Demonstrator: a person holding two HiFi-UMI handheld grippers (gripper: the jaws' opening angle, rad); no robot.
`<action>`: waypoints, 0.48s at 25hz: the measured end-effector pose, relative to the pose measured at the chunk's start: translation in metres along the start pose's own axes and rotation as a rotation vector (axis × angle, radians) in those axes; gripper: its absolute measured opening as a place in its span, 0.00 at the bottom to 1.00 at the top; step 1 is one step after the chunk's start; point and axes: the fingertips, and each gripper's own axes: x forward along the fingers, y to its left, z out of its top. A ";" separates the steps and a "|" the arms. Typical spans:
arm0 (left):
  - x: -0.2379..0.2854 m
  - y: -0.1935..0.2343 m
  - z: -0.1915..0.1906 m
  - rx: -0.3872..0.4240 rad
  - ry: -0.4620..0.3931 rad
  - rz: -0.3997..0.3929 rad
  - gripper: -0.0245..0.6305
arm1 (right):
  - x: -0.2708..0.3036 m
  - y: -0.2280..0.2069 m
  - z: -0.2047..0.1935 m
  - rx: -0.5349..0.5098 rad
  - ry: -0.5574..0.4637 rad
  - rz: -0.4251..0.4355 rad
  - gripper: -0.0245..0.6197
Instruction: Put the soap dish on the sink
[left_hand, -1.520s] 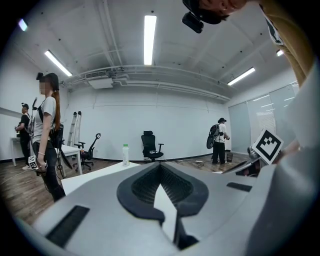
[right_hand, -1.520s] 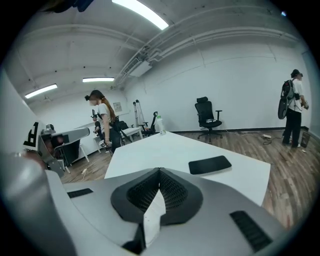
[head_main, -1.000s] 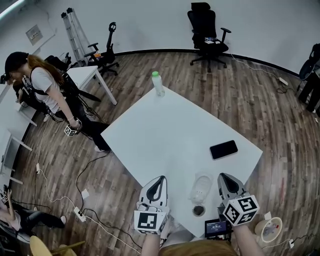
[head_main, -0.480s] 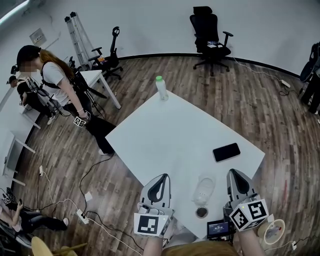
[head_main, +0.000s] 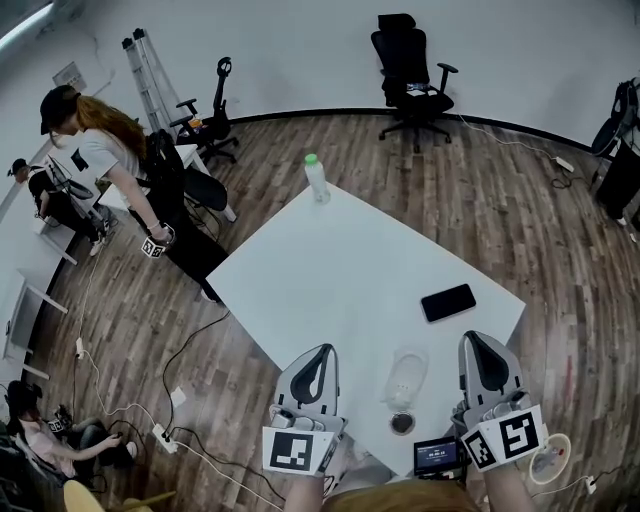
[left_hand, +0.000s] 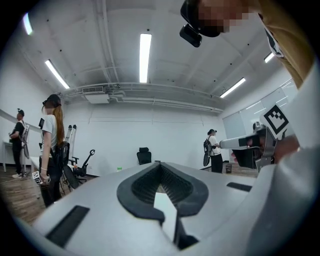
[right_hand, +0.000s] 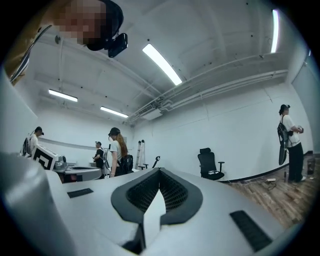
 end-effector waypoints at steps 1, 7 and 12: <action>0.000 -0.001 0.001 0.001 -0.001 -0.004 0.05 | 0.000 0.000 0.002 -0.008 -0.003 0.000 0.05; 0.001 -0.003 -0.004 -0.009 0.007 -0.012 0.05 | 0.000 0.000 0.000 -0.009 0.004 -0.009 0.05; 0.001 -0.004 0.002 -0.013 0.001 -0.012 0.05 | -0.002 0.000 0.004 -0.020 0.004 -0.010 0.05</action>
